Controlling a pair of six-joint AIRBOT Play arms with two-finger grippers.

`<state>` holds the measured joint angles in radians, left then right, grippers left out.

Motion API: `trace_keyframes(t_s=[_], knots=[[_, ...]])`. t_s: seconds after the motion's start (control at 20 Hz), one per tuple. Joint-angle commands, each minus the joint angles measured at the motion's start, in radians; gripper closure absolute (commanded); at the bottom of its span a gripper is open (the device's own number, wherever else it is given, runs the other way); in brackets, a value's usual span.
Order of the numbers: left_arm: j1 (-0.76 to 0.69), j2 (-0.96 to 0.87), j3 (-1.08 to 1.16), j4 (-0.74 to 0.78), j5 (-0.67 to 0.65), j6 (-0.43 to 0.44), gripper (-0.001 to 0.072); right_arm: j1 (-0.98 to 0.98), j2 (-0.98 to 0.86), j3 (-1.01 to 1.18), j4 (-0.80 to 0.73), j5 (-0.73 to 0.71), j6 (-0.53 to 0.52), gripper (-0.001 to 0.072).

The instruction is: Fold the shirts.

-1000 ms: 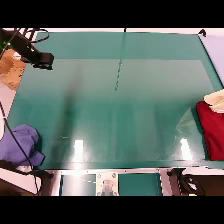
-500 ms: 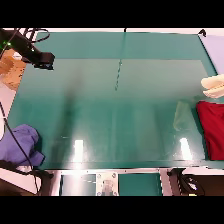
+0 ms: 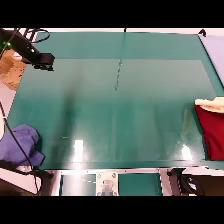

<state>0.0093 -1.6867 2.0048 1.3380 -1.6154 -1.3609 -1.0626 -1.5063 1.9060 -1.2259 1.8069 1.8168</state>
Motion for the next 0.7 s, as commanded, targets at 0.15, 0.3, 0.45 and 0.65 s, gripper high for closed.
trace_keyframes(t_s=[0.15, 0.3, 0.45, 0.65], knots=[[0.000, 0.000, 0.000, 0.000, -0.017, 0.001, 0.0685, -0.002, 0.026, -0.166, -0.257, 0.035, -0.045, 0.0691], [0.000, 0.000, 0.000, 0.000, -0.017, 0.001, 0.0685, -0.002, 0.025, -0.255, -0.348, 0.034, -0.045, 0.0691], [0.000, 0.000, 0.000, 0.000, -0.016, 0.001, 0.0685, -0.002, 0.024, -0.343, -0.446, 0.012, -0.045, 0.0691], [0.000, 0.000, 0.000, -0.013, -0.016, 0.001, 0.0685, -0.002, 0.024, -0.463, -0.515, -0.043, -0.045, 0.0690]])
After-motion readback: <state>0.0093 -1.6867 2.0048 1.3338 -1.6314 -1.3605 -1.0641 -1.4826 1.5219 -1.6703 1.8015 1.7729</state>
